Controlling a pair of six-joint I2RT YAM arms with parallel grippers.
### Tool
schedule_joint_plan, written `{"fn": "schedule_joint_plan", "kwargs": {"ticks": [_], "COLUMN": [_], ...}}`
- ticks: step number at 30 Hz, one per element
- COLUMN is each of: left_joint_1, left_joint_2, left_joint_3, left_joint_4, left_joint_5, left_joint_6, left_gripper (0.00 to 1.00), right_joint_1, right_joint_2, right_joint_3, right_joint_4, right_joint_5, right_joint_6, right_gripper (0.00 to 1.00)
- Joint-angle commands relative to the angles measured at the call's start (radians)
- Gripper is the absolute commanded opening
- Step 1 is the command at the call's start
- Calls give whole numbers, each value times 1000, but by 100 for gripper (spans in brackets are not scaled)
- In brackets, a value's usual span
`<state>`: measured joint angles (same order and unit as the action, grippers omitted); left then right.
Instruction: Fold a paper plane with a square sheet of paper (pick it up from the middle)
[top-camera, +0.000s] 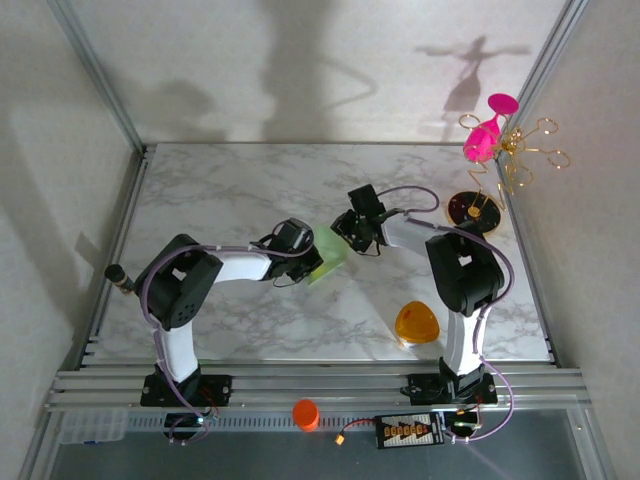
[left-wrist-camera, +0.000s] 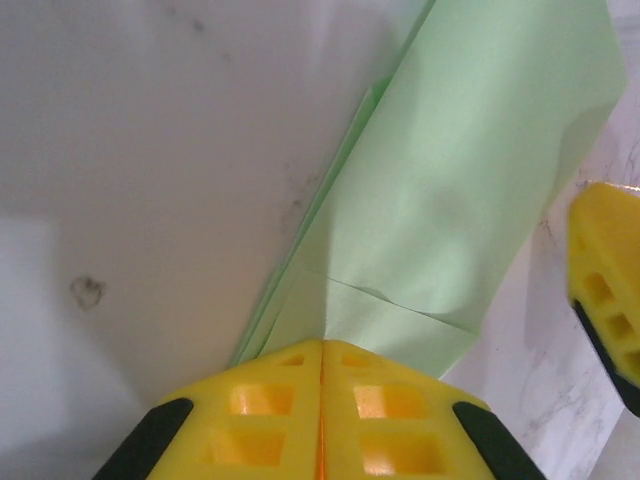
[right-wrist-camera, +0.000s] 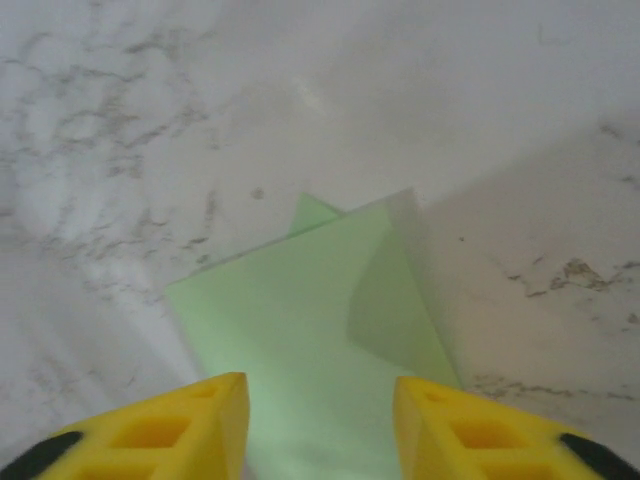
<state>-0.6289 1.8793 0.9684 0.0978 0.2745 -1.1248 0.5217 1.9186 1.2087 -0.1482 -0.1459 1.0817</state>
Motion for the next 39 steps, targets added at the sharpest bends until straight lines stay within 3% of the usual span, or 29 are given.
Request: {"fn": "schedule_joint_plan", "kwargs": {"ticks": [1,7,13,28,39], "left_joint_1": [18,21,23,31,3], "left_joint_2": [25,25,29,-36,-108], "left_joint_3": [31,34,30,12,-46], "left_joint_4": [-73,-91,-84,-22,-38], "left_joint_5": [-4,16,22,80,24], "left_joint_6": [63,88,86,89,2], "left_gripper": [8,7,7,7,9], "right_joint_1": [-29,-85,-82,-35,-27], "right_joint_2": [-78,-158,-167,-72,-68], "right_joint_3": [-43,-172,-237,-168,-169], "right_joint_4": [-7,-12,21,-11,-15], "right_joint_5": [-42,-168,-287,-269,-280], "right_joint_6": [-41,-112,-73,-70,-75], "right_gripper": [51,54,46,38,38]}}
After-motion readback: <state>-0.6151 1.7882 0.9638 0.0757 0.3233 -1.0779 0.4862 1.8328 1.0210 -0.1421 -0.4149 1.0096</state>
